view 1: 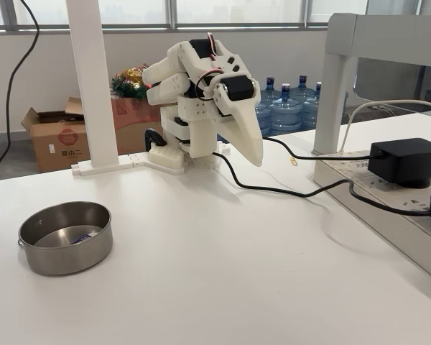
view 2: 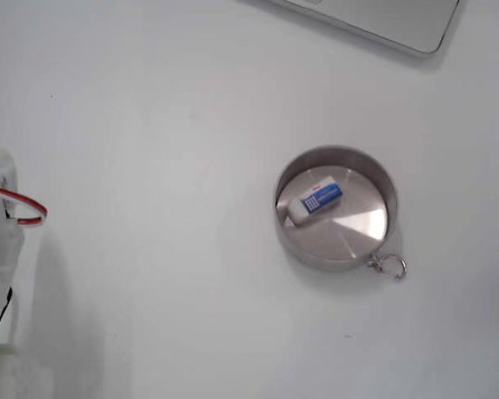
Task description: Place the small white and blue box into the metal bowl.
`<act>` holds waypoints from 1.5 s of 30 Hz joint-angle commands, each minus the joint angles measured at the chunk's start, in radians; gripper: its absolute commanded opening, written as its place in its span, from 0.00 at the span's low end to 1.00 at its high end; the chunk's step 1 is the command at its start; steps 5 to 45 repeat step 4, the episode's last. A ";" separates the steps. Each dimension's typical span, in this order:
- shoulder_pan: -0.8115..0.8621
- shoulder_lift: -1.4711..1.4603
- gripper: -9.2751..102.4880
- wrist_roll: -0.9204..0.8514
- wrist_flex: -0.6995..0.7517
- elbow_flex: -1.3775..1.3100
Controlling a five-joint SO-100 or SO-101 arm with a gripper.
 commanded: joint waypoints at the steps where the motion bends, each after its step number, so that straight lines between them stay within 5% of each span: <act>1: -0.002 0.017 0.05 0.006 0.002 0.060; 45: -0.002 0.017 0.05 0.006 0.002 0.060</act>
